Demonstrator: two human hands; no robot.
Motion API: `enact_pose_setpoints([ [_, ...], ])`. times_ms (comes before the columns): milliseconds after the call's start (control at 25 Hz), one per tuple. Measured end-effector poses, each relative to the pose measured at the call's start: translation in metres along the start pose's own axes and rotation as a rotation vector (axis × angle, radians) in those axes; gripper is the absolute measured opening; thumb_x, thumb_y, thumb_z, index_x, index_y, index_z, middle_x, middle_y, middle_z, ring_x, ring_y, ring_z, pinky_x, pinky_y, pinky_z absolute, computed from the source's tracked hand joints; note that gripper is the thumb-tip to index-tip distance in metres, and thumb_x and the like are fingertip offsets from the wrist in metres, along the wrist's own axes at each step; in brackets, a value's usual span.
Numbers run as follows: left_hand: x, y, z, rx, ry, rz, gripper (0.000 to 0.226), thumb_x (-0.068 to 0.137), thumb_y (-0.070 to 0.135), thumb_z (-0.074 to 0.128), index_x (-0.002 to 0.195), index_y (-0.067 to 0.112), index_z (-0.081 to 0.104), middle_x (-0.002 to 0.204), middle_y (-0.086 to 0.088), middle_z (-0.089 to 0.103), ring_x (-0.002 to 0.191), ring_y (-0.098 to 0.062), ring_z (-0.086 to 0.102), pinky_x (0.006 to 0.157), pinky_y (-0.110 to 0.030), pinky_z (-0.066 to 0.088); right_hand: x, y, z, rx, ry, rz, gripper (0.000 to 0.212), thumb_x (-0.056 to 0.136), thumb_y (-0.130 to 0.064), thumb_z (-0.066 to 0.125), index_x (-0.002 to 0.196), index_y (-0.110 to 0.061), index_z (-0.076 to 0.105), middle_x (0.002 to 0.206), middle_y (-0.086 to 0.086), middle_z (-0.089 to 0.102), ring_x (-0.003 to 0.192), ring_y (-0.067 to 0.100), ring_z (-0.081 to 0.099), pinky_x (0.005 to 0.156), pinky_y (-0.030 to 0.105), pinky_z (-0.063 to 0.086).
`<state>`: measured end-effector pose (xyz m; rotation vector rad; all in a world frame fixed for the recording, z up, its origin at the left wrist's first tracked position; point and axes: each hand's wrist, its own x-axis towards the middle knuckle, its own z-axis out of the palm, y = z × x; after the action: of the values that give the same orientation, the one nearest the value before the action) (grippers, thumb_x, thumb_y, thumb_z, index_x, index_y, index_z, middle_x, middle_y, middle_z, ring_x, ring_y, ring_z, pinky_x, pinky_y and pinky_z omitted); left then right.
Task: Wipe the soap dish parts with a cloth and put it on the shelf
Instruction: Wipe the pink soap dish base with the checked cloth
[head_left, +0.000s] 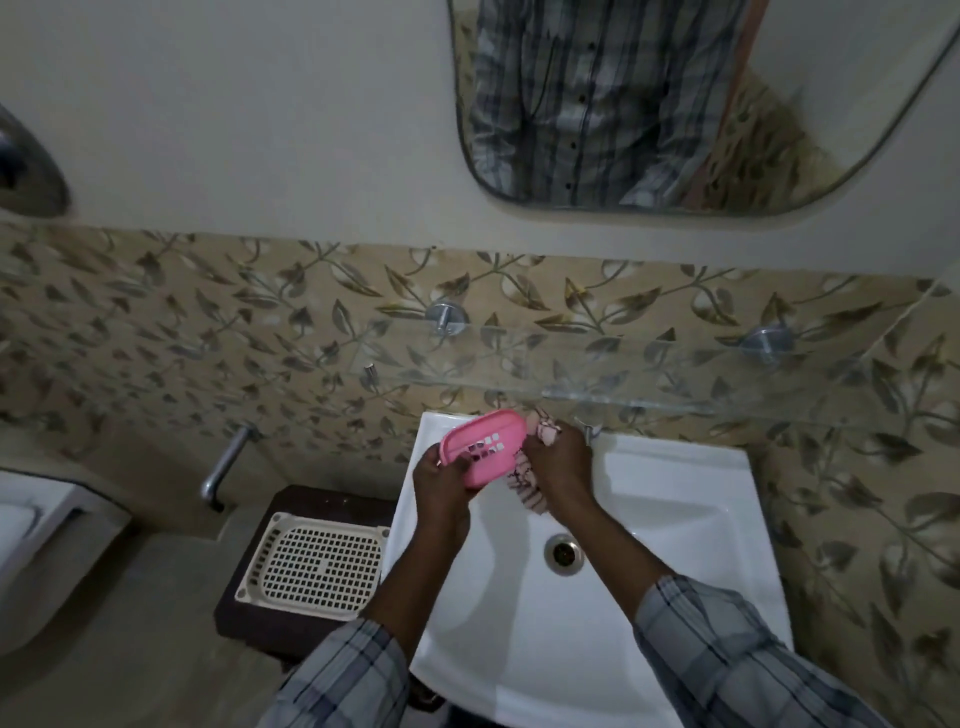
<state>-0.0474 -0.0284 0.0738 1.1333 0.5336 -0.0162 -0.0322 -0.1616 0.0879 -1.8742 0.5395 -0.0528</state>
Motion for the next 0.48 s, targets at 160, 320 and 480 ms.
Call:
enact_pose_setpoints([
  [160, -0.022, -0.018, 0.011, -0.22, 0.046, -0.063, 0.039, 0.092, -0.014, 0.047, 0.13, -0.008, 0.051, 0.123, -0.035, 0.059, 0.114, -0.05, 0.058, 0.096, -0.059, 0.049, -0.015, 0.0, 0.008, 0.332, -0.057, 0.307, 0.016, 0.088, -0.007, 0.064, 0.087, 0.008, 0.068, 0.077, 0.032, 0.072, 0.057, 0.036, 0.068, 0.049, 0.04, 0.055],
  [320, -0.018, -0.009, -0.007, 0.034, 0.032, -0.199, 0.028, 0.083, -0.012, 0.058, 0.109, -0.002, 0.062, 0.117, -0.032, 0.064, 0.1, -0.043, 0.065, 0.078, -0.045, 0.058, -0.019, 0.006, -0.008, 0.343, -0.112, 0.332, 0.02, 0.089, -0.003, 0.061, 0.072, 0.006, 0.064, 0.052, 0.023, 0.067, 0.038, 0.03, 0.064, 0.038, 0.033, 0.052],
  [480, -0.01, 0.003, -0.02, 0.039, 0.019, -0.266, 0.032, 0.076, -0.015, 0.067, 0.104, -0.001, 0.063, 0.111, -0.028, 0.068, 0.092, -0.039, 0.068, 0.064, -0.038, 0.06, -0.023, 0.014, -0.015, 0.319, -0.261, 0.311, 0.021, 0.089, -0.007, 0.065, 0.07, 0.002, 0.069, 0.061, 0.024, 0.072, 0.046, 0.033, 0.069, 0.047, 0.039, 0.058],
])
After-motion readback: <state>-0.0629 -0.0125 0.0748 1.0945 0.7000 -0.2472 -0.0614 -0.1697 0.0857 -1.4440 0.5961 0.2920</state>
